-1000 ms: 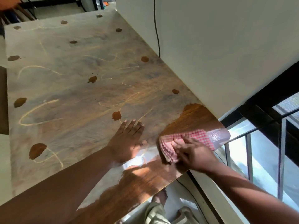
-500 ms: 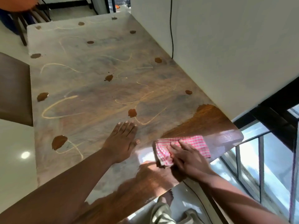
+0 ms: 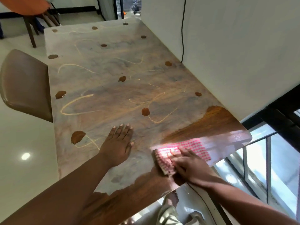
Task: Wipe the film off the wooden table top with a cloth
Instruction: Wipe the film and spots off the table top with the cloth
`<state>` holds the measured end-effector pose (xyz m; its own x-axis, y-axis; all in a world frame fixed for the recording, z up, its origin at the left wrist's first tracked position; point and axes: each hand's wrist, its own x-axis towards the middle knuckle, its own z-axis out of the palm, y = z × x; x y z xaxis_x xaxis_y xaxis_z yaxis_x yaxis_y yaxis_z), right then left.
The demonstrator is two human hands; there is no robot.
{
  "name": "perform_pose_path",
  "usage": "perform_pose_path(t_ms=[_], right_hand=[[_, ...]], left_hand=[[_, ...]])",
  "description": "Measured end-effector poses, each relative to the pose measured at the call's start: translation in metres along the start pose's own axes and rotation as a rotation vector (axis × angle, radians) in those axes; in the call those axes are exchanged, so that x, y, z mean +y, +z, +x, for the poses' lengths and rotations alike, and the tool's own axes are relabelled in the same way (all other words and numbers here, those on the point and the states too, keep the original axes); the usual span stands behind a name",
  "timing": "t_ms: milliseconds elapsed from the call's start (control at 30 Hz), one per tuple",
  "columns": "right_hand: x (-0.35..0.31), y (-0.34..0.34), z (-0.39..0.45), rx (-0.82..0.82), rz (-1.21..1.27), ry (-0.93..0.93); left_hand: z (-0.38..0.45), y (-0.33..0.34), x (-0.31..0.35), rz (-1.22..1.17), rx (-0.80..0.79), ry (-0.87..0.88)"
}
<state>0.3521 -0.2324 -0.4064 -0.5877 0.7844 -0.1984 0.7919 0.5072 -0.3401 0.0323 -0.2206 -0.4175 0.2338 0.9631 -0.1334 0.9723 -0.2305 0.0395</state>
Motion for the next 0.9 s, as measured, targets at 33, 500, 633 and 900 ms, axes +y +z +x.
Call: perform_pose_path(t_ms=[33,500,633,900], right_hand=[[0.008,-0.005,0.002,0.008,-0.024,0.024],[-0.068,0.009,0.0,-0.174,-0.106,0.004],[-0.059,-0.015,0.014,-0.149,-0.059,0.206],[-0.133,0.035,0.028,-0.155,-0.12,-0.111]], left_hand=[[-0.003,0.001,-0.002,-0.002,0.001,0.0],[-0.031,-0.003,-0.012,0.0,0.038,-0.03],[-0.048,-0.002,-0.02,-0.008,0.026,-0.06],[-0.067,-0.001,-0.035,-0.014,0.007,-0.121]])
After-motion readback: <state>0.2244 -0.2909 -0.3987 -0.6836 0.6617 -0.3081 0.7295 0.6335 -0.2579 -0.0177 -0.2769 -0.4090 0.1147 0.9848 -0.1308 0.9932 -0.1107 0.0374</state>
